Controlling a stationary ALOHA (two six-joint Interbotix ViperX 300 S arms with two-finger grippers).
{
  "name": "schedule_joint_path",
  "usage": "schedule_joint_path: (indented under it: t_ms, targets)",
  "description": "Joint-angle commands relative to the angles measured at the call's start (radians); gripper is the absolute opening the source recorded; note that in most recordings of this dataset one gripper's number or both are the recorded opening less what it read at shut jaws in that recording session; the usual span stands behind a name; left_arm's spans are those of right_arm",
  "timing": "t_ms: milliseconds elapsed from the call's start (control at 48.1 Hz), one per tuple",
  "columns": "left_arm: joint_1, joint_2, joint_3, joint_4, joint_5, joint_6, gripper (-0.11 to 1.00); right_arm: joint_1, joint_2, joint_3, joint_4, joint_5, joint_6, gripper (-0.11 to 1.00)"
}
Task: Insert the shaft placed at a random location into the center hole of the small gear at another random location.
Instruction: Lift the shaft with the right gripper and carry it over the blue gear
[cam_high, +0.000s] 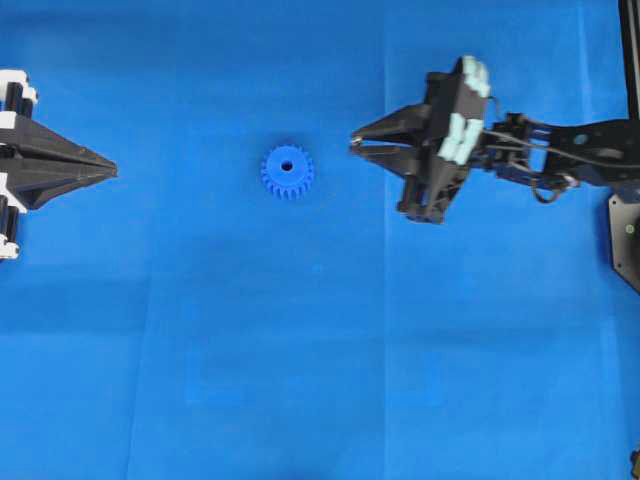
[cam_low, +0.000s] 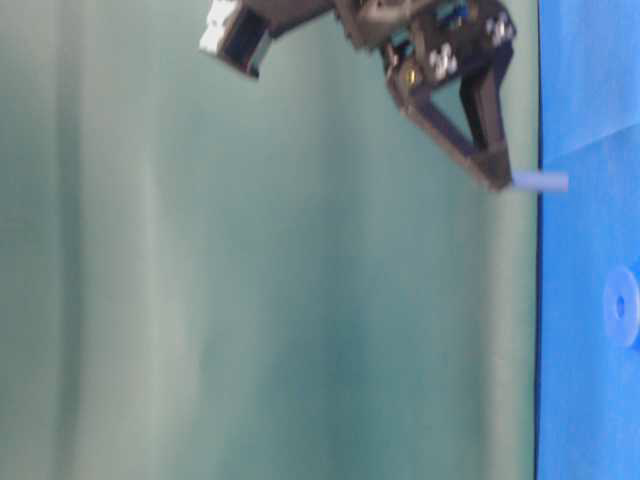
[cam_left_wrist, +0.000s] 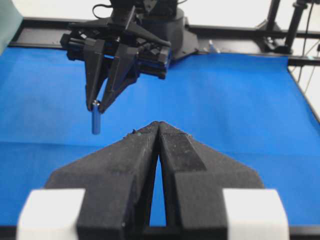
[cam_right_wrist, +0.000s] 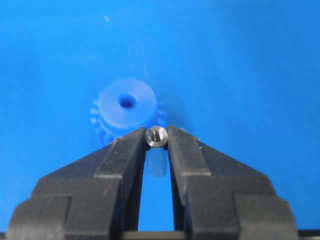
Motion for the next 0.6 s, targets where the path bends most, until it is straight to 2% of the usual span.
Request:
schedule_joint_path:
  t_ms: [0, 333, 582]
  targets:
    - [0.003, 0.008, -0.009, 0.002, -0.005, -0.002, 0.0, 0.009, 0.025, -0.074, -0.002, 0.008, -0.003, 0.03]
    - [0.003, 0.006, -0.005, 0.002, -0.003, -0.005, 0.0, 0.025, 0.135, -0.252, -0.008, 0.075, -0.005, 0.03]
    - [0.003, 0.005, -0.003, 0.002, -0.003, -0.005, 0.0, 0.029, 0.156, -0.285, -0.008, 0.084, -0.006, 0.03]
